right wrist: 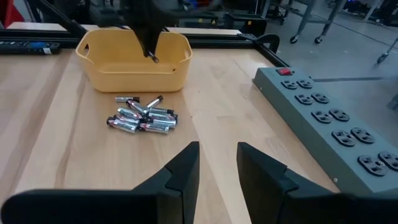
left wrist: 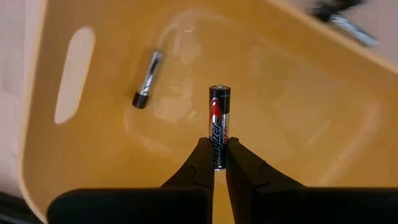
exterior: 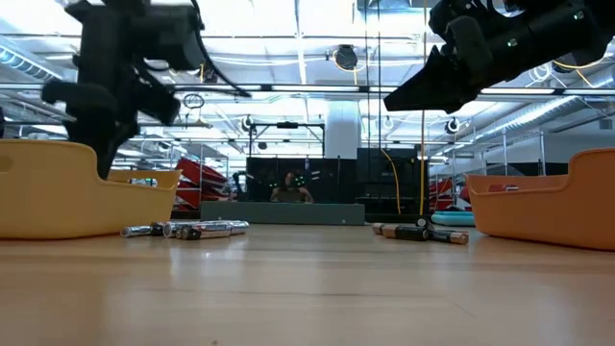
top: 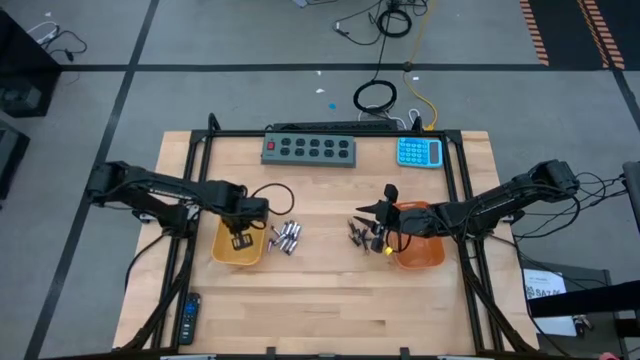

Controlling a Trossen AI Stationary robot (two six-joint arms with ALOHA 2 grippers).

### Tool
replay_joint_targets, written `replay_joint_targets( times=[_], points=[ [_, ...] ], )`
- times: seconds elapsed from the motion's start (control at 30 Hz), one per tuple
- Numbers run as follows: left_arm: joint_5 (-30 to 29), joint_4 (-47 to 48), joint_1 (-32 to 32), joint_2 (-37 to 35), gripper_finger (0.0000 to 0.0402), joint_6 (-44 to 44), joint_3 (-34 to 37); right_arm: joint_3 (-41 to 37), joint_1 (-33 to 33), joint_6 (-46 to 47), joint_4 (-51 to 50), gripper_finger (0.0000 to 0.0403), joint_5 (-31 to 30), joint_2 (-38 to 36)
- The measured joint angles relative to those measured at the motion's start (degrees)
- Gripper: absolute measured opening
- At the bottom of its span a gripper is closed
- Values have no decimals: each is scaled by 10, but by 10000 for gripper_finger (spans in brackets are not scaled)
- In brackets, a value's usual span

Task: Sort batteries
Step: Put the silver battery into the yellow bin

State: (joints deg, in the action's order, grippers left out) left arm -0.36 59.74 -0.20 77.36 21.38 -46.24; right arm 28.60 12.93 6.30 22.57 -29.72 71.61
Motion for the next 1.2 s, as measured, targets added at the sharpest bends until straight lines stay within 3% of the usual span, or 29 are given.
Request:
replay_joint_targets(
  times=[0.1,0.23,0.33,0.57,0.9,1.2],
  points=[
    [0,2,7,15,27,8,1,0,0,2,0,98,0,3],
    [-1,2,6,30,86,3,1,0,0,2,-1,98,0,12],
    [-1,3,6,32,109,3,1,0,0,2,-2,98,0,22],
    [-5,9,6,32,114,-19,-11,0,0,2,-1,98,0,28],
    [-107,8,-38,39,115,-99,-137,0,-1,1,2,98,0,28],
    [-107,7,-56,167,116,-201,-231,0,-1,1,12,98,11,28]
  ],
)
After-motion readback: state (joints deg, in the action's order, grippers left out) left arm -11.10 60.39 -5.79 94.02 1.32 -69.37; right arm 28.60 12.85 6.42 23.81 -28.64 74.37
